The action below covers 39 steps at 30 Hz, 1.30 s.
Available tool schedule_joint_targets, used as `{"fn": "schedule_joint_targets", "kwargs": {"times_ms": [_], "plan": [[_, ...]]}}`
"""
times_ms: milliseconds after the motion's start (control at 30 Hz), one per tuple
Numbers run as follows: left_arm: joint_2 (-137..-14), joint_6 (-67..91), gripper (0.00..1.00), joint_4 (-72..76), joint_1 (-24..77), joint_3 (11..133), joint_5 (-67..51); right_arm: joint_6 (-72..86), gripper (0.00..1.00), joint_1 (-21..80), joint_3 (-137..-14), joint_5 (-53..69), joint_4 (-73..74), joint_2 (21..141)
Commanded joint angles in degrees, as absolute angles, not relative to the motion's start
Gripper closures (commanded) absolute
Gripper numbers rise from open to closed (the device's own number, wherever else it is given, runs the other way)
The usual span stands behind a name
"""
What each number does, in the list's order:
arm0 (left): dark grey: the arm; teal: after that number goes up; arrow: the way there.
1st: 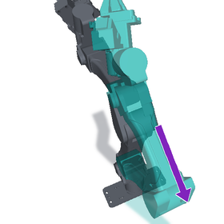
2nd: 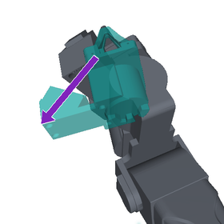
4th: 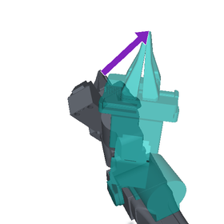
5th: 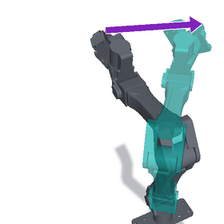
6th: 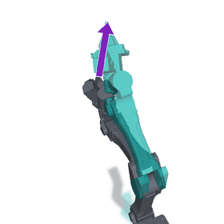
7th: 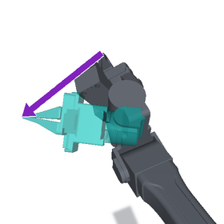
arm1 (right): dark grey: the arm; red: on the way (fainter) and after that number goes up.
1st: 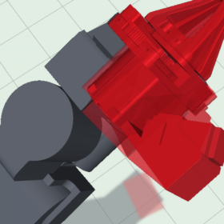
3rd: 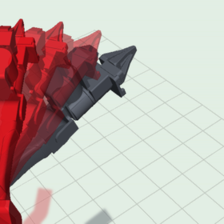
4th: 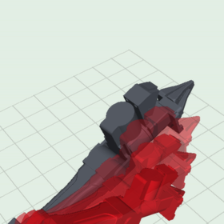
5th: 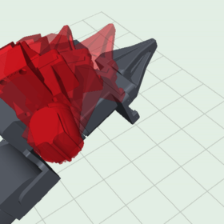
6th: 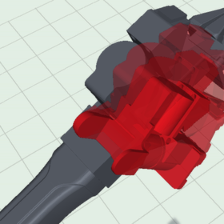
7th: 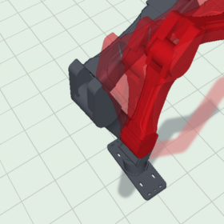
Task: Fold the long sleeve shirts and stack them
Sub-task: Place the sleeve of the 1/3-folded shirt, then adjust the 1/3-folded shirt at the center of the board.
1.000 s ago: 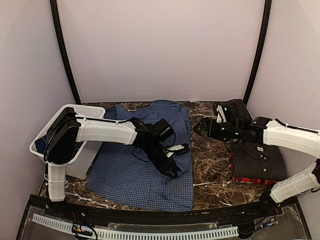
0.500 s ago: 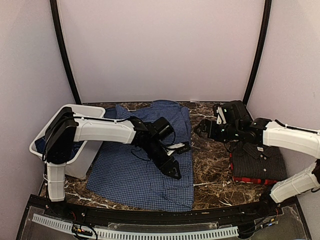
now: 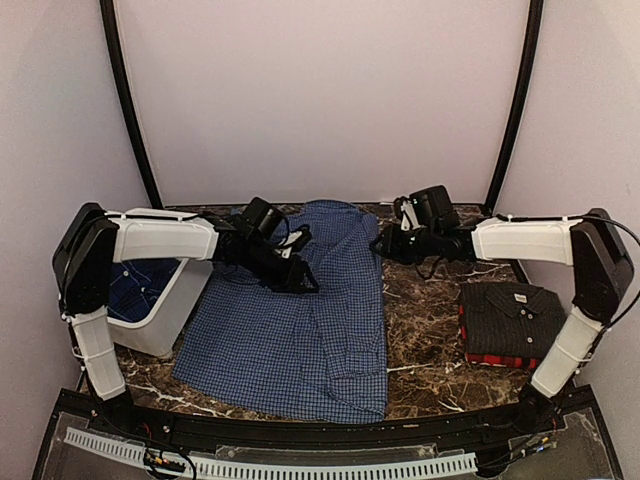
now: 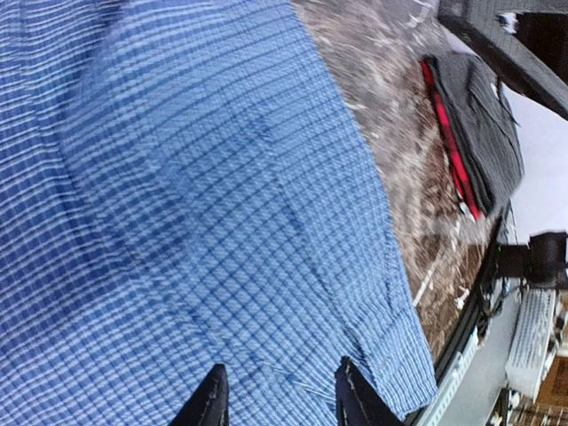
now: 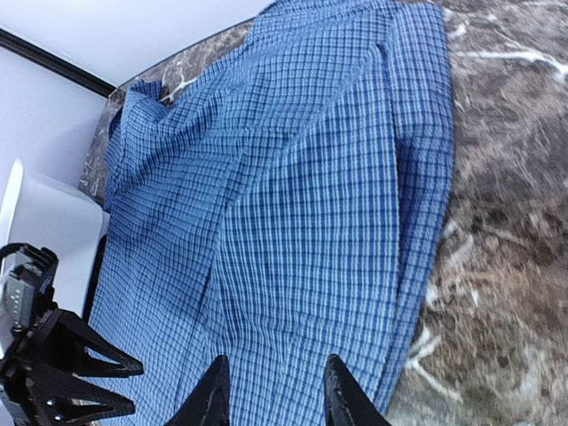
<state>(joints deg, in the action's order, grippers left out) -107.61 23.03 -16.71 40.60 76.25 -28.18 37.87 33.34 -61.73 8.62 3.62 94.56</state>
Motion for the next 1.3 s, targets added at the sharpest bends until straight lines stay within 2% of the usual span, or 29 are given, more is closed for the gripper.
{"fn": "schedule_joint_targets", "kwargs": {"times_ms": [0, 400, 633, 867, 1033, 1267], "plan": [[-106.6, 30.4, 0.6, -11.1, 36.4, 74.8, -22.7, 36.0, 0.69, 31.2, -69.9, 14.7, -3.0, 103.4], [-122.2, 31.5, 0.6, -13.5, 32.7, 92.8, -21.1, 35.4, 0.74, 28.0, -90.4, 21.0, -1.8, 123.1], [-127.3, 33.8, 0.53, -12.6, 32.7, 96.0, -22.3, 35.0, 0.73, 27.0, -96.1, 21.9, -0.4, 127.8], [-129.2, 37.2, 0.5, -10.7, 32.8, 96.0, -24.7, 33.2, 0.57, 24.5, -95.7, 21.0, -0.2, 128.0], [-130.1, 40.2, 0.51, -8.9, 33.2, 96.2, -26.3, 32.7, 0.56, 23.2, -97.6, 23.2, 2.0, 130.7], [-131.2, 43.4, 0.62, -7.8, 33.9, 97.1, -27.0, 31.6, 0.55, 23.0, -100.2, 23.6, 3.9, 133.5]]}}
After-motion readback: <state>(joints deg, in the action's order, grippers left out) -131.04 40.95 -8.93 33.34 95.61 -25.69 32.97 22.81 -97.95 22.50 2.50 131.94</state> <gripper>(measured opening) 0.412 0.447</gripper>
